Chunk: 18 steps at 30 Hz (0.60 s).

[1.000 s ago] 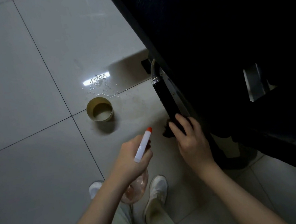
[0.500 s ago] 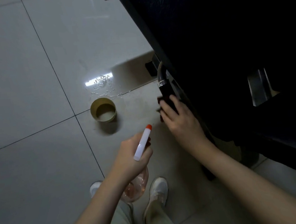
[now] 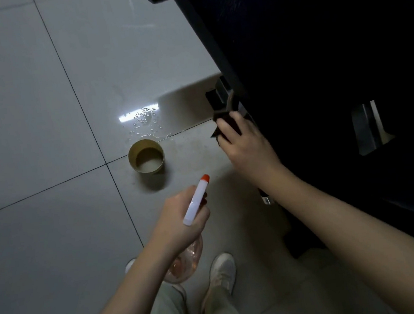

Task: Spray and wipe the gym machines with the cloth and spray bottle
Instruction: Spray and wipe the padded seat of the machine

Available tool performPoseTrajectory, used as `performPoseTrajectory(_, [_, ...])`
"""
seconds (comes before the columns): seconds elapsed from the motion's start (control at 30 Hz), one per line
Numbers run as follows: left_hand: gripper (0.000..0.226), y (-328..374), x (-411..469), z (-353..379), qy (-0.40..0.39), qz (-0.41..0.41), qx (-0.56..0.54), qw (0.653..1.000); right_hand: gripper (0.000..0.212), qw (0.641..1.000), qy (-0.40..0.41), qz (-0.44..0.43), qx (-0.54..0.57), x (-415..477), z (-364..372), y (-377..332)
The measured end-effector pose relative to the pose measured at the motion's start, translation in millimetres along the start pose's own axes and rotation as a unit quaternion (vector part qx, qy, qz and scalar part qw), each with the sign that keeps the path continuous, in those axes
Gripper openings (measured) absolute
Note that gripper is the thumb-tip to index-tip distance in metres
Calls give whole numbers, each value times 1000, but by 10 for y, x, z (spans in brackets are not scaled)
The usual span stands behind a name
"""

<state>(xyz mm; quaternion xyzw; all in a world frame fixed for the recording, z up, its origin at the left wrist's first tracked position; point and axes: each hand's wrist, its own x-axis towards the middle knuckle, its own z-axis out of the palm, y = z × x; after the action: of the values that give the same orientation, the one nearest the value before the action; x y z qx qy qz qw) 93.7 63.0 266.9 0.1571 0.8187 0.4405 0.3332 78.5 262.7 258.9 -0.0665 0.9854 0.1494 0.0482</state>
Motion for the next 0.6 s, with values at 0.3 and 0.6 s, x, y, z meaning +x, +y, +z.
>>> performPoseTrajectory(0.3, [35, 78, 46, -29, -6, 6, 0, 1000, 30, 971, 99, 132, 175, -653, -58, -94])
performPoseTrajectory(0.6, [39, 95, 107, 21, -24, -5, 5, 1000, 37, 961, 99, 169, 194, -920, 240, -170])
